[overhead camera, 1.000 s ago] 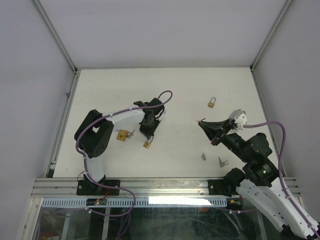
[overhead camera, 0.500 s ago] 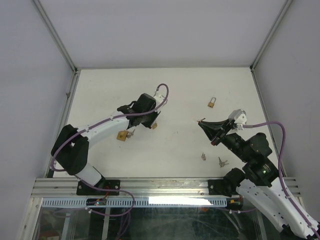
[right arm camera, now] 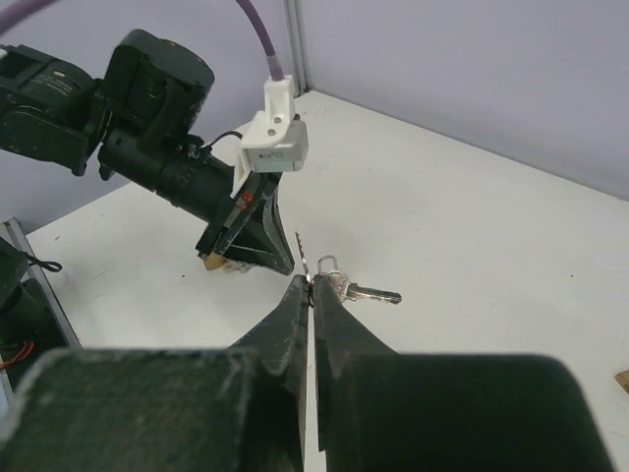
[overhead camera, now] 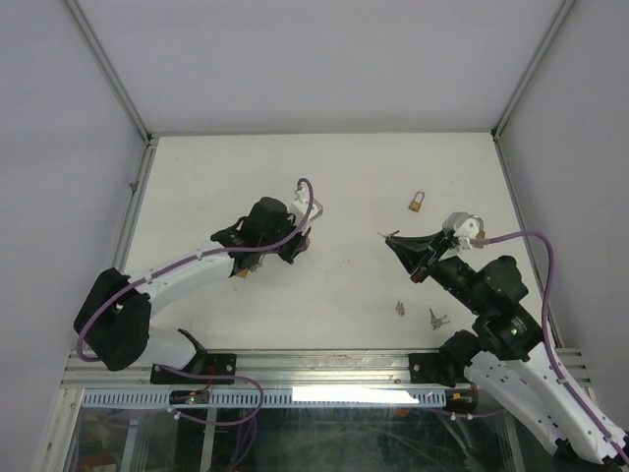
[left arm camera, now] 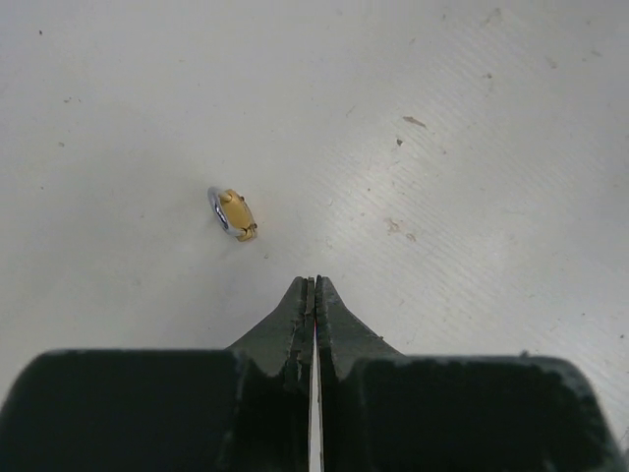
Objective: Unlock with the key
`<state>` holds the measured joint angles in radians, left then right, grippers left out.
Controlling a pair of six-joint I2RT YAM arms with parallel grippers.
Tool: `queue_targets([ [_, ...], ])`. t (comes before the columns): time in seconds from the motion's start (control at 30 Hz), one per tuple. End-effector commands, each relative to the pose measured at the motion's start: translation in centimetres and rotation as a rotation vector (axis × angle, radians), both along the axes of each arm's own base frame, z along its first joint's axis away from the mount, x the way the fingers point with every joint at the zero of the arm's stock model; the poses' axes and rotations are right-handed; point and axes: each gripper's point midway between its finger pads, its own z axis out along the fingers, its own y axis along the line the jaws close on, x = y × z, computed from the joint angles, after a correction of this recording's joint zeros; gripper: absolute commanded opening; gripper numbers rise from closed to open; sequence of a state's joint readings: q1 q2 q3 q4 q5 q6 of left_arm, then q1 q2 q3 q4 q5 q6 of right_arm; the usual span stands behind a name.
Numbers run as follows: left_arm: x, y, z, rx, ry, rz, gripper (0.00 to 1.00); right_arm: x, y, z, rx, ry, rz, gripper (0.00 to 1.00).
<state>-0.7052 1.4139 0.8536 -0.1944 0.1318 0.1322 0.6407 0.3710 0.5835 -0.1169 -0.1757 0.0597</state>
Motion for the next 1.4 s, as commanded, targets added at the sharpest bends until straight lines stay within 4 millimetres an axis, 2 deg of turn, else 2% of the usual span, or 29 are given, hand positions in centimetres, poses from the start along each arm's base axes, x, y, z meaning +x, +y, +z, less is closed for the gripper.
queue_targets([
  [0.0,0.0,-1.3,6.0,-0.125,-0.109,-0.073,0.0,-0.1,0.0,2.3,0.045,-0.051,0.006,0.0],
  [0.03,-0.5,-1.5,6.7,-0.129,-0.123,-0.113,0.06,-0.2,0.1,2.3,0.041,-0.051,0.009,0.0],
  [0.07,-1.2,-1.6,7.2,-0.134,-0.141,-0.177,0.17,-0.2,0.1,2.3,0.036,-0.049,0.011,0.0],
  [0.1,-2.0,-1.9,7.6,-0.131,-0.163,-0.283,0.28,-0.2,0.1,2.4,0.033,-0.052,0.012,0.0],
  [0.13,-2.6,-2.2,9.1,-0.142,-0.201,-0.413,0.36,-0.2,0.0,2.4,0.027,-0.055,0.012,0.0],
  [0.17,-3.0,-2.0,10.0,-0.153,-0.217,-0.522,0.53,-0.3,0.0,2.5,0.025,-0.061,0.013,0.0],
  [0.2,-2.9,-1.7,11.1,-0.157,-0.26,-0.64,0.7,-0.4,-0.1,2.7,0.02,-0.068,0.012,0.0],
  [0.23,-2.6,-1.1,11.7,-0.136,-0.302,-0.715,0.82,-0.4,-0.1,2.7,0.014,-0.074,0.014,0.0],
  [0.27,-2.2,-0.7,12.0,-0.095,-0.372,-0.786,0.86,-0.4,-0.1,2.8,0.01,-0.08,0.015,0.0],
  [0.33,-2.4,0.3,11.1,0.031,-0.49,-0.968,0.9,-0.4,-0.1,2.8,-0.001,-0.09,0.017,0.0],
  [0.37,-2.4,0.9,9.9,0.115,-0.543,-1.092,0.9,-0.4,-0.1,2.7,-0.006,-0.092,0.02,0.0],
  [0.43,-3.6,3.0,6.3,0.259,-0.519,-1.363,0.88,-0.4,0.0,2.7,-0.007,-0.095,0.024,0.0],
  [0.5,-2.9,4.1,4.7,0.378,-0.587,-1.566,0.89,-0.5,0.2,2.6,-0.006,-0.094,0.033,0.0],
  [0.6,0.2,3.2,4.3,0.518,-0.815,-1.741,0.97,-0.9,0.3,2.7,-0.003,-0.096,0.053,0.0],
  [0.67,1.6,1.3,4.6,0.558,-0.985,-1.796,0.99,-0.9,0.3,2.6,-0.003,-0.093,0.053,0.0],
  [0.77,2.4,-0.5,4.5,0.585,-1.124,-1.867,0.99,-1.0,0.3,2.9,0.004,-0.097,0.054,0.0],
  [1.0,3.1,-2.3,3.7,0.609,-1.167,-1.89,0.99,-1.3,0.3,2.8,0.002,-0.085,0.062,0.0],
  [1.1,3.9,-3.5,3.0,0.635,-1.203,-1.894,0.95,-1.1,0.1,2.6,0.008,-0.09,0.05,0.0],
  [1.17,4.5,-3.7,2.4,0.663,-1.196,-1.902,0.91,-1.3,0.2,2.9,0.014,-0.095,0.056,0.0],
  [1.3,4.6,-2.2,1.1,0.735,-1.124,-1.933,0.89,-1.6,-0.1,3.0,0.023,-0.095,0.056,0.0],
  [1.37,4.8,-2.6,1.0,0.729,-1.135,-1.928,0.89,-1.6,-0.3,3.0,0.025,-0.105,0.045,0.0],
])
